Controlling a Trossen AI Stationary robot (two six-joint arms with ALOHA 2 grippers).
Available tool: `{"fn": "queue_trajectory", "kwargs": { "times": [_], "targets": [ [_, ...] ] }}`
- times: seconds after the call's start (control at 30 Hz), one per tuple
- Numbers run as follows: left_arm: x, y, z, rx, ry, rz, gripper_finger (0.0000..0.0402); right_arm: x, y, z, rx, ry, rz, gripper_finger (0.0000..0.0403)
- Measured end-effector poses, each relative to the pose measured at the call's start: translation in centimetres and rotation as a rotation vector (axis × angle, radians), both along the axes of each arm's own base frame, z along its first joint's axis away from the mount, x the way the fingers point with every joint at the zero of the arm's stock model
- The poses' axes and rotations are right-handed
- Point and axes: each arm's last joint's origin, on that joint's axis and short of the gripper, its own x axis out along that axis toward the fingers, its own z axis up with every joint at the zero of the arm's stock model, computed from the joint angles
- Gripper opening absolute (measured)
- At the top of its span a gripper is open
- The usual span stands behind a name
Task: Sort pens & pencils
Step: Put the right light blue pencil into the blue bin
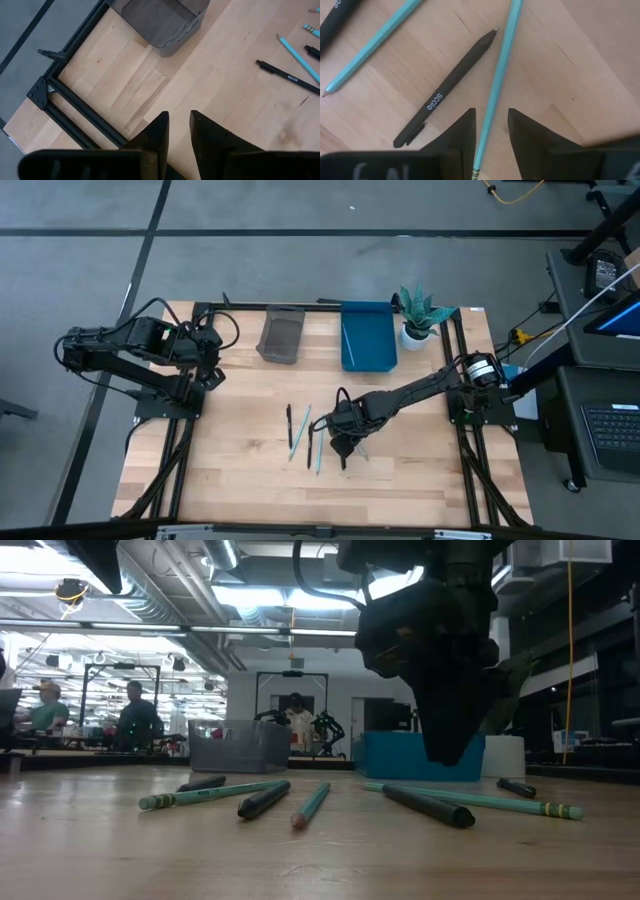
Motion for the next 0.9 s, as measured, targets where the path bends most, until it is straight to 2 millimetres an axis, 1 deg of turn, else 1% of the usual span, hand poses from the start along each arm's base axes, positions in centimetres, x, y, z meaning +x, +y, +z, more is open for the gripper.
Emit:
{"fn": "queue_trajectory", "kwargs": {
  "times": [0.2,0.33,0.47,0.57,0.7,0.9],
  "targets": [
    [0.0,0.0,0.0,0.0,0.0,0.0,0.0073,0.6,0.1,0.1,0.023,-0.054,-0.009,0.0113],
    [0.0,0.0,0.0,0.0,0.0,0.0,0.0073,0.2,0.1,0.1,0.002,-0.023,-0.006,0.0113],
    [0.0,0.0,0.0,0.0,0.0,0.0,0.0073,0.1,-0.3,0.0,-0.012,0.001,-0.006,0.0113],
    [0.0,0.0,0.0,0.0,0.0,0.0,0.0073,-0.1,-0.6,-0.6,-0.02,0.005,-0.016,0.0113],
    [0.0,0.0,0.0,0.0,0.0,0.0,0.0073,-0.5,-0.6,-1.6,0.014,0.02,-0.032,0.0113],
    [0.0,0.0,0.0,0.0,0.0,-0.001,0.0073,-0.5,-0.6,-1.6,0.018,0.02,-0.038,0.0113]
  ]
}}
